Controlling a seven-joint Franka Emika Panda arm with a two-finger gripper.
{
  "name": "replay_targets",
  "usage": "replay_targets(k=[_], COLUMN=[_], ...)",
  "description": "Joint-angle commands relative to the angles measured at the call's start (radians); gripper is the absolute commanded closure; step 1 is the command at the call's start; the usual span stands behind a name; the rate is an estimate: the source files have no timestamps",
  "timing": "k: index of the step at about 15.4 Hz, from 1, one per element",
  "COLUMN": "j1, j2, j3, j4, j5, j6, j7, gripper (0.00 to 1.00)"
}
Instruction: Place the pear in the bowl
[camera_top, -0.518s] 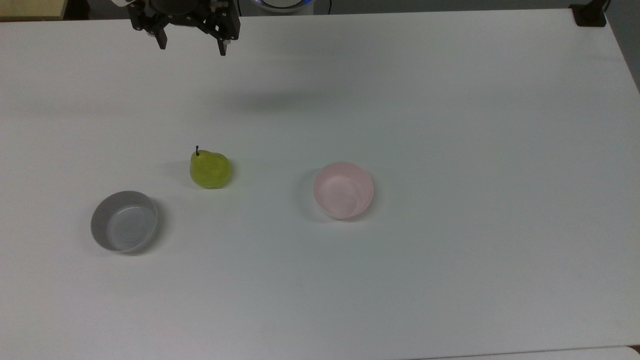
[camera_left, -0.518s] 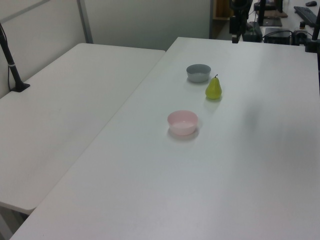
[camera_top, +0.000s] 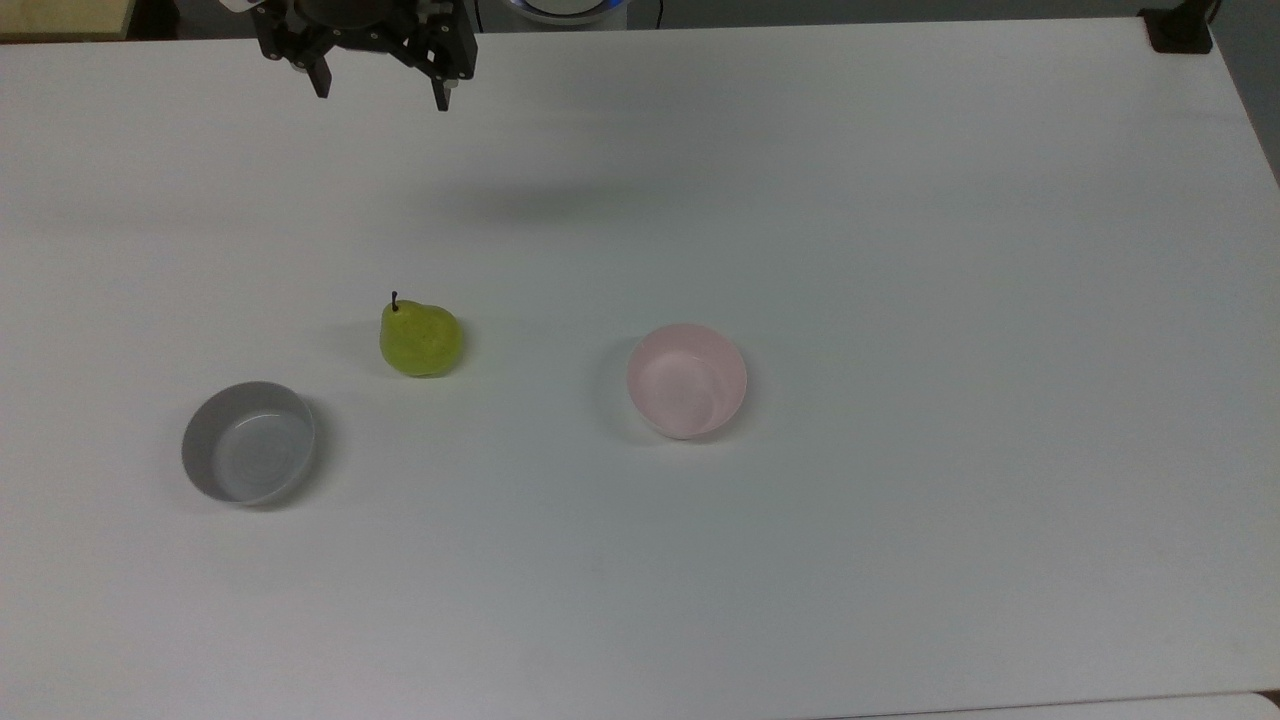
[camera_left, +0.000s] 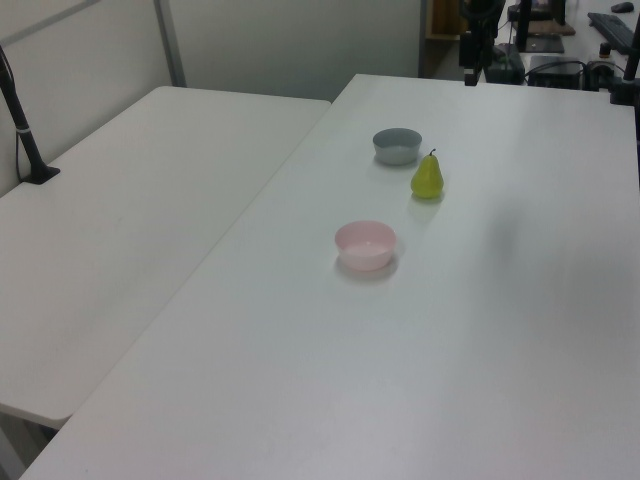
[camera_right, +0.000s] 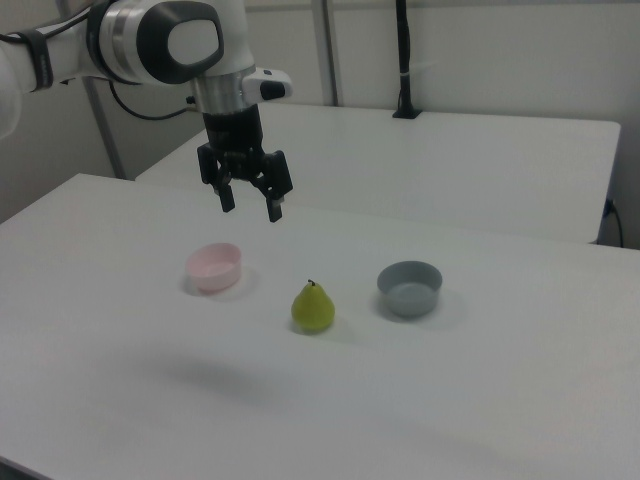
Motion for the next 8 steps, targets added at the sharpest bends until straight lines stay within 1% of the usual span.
replay_targets(k=[1,3,5,8], j1=[0.004,0.004,0.006,0.004], j2=[-0.021,-0.014,0.006,0.043], j3=[-0.010,-0.013,-0.022,-0.030], j4=[-0.013,-0.008,0.014,0.018], j5=[0.016,0.016,0.019,0.025], j6=[-0.015,-0.012,-0.011,0.000], j7=[-0.017,-0.015,-0.015,-0.017], gripper=[0.00,0.00,0.00,0.00])
